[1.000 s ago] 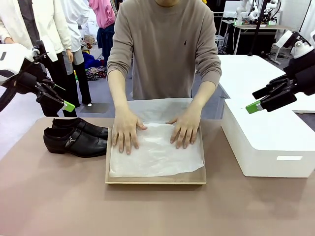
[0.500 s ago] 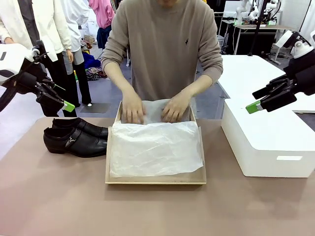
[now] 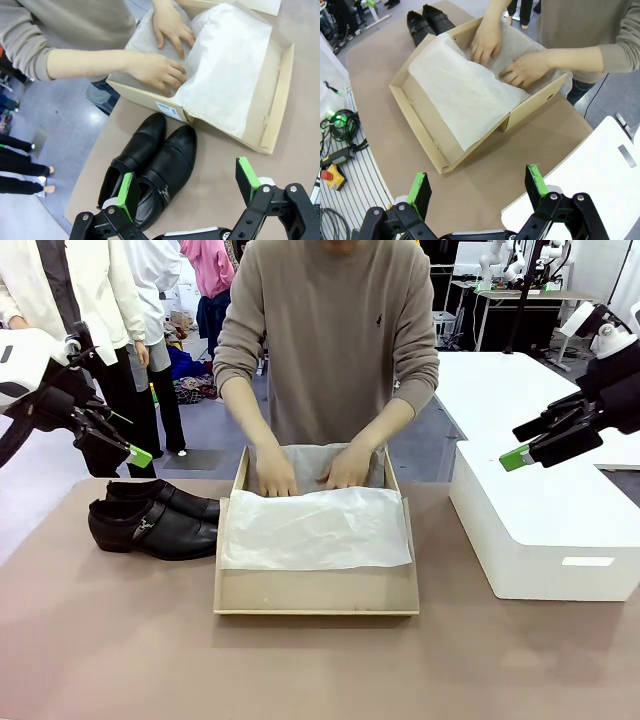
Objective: Pack the shoes into the box.
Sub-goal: Place one shoe of the Shoes into the Shoes Box.
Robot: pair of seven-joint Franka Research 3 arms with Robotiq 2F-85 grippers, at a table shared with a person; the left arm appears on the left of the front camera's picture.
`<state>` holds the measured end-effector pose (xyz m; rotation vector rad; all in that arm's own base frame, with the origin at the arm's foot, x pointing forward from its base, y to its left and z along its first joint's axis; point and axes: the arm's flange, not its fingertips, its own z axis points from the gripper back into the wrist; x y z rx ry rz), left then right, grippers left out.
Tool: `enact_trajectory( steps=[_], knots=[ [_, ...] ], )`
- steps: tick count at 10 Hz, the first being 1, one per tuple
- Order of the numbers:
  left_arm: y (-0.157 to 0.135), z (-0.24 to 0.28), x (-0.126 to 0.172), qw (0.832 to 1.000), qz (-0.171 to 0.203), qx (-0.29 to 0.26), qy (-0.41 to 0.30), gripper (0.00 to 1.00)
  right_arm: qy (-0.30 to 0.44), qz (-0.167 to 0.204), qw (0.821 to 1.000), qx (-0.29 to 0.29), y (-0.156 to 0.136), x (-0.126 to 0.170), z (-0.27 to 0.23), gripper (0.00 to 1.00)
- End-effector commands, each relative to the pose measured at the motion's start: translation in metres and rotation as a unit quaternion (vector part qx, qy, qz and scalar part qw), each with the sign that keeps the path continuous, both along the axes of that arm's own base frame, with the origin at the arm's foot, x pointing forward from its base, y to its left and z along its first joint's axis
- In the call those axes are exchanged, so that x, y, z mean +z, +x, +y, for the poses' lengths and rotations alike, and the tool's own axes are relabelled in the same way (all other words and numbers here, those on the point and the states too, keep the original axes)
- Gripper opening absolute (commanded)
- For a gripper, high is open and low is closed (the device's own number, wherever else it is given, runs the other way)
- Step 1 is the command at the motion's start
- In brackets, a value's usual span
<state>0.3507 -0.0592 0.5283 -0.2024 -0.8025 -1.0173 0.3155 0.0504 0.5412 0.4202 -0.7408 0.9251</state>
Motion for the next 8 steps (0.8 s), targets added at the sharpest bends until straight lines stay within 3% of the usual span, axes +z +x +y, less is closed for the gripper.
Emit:
enact_trajectory(
  steps=[1, 5, 8],
  knots=[
    [0.001, 0.002, -0.001, 1.000, -0.001, -0.007, -0.002, 1.00, 0.006, -0.003, 1.000, 0.006, 0.002, 0.000, 0.001, 1.00],
    [0.000, 0.000, 0.000, 1.000, 0.000, 0.000, 0.000, 1.00, 0.006, -0.003, 1.000, 0.006, 0.002, 0.000, 0.001, 1.00],
    [0.013, 0.007, 0.012, 0.999, 0.025, -0.032, 0.031, 1.00, 0.006, -0.003, 1.000, 0.006, 0.002, 0.000, 0.001, 1.00]
  ],
)
